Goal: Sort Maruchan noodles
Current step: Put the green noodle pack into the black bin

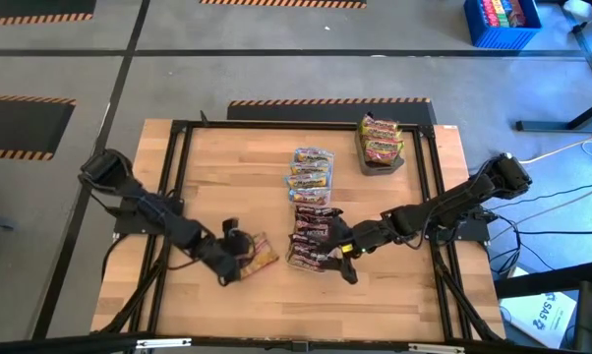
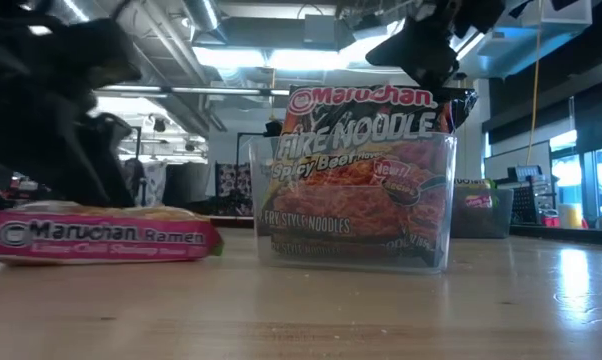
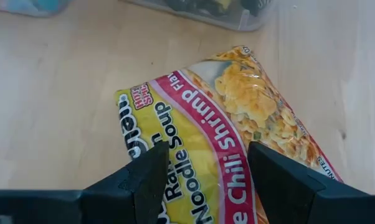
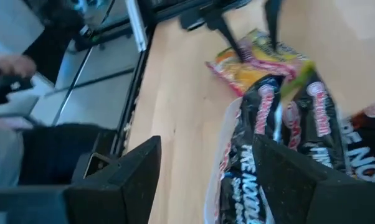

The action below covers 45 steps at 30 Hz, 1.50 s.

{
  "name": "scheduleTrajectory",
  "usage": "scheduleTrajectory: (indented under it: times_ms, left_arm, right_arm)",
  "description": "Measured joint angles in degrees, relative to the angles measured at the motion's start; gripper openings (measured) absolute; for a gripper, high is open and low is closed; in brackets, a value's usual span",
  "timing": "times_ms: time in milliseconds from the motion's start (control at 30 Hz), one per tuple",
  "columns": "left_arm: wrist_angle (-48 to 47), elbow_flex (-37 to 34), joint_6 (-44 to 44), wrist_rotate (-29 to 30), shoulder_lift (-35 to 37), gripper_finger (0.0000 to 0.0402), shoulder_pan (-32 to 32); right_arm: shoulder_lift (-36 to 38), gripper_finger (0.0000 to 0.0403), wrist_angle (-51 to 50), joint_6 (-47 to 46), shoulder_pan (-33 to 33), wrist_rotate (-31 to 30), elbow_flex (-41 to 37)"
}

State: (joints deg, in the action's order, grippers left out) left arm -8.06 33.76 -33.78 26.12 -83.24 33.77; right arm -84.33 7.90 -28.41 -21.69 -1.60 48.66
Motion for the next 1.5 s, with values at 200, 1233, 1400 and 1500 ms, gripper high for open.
scheduleTrajectory:
  times_ms: [200,1233,1400,1500]
  left_arm:
    - [2.3,0.39,-1.52,3.95,-0.02,0.0215,5.79]
    - [17.01,8.95,-4.8,-3.31,-15.06,0.0215,11.03]
    - [16.26,14.51,3.5,-3.57,-15.39,0.0215,11.14]
    - [10.81,18.56,5.97,-4.45,-12.37,0.0215,10.79]
  right_arm:
    - [0.0,0.0246,0.64,-8.01,-0.04,-1.1,0.0]
    - [-21.51,0.0243,11.6,-31.95,-24.96,-18.96,10.41]
    - [-21.7,0.0248,13.91,-33.71,-25.59,-25.75,10.73]
    - [-21.7,0.0256,14.94,-33.31,-25.0,-28.25,10.73]
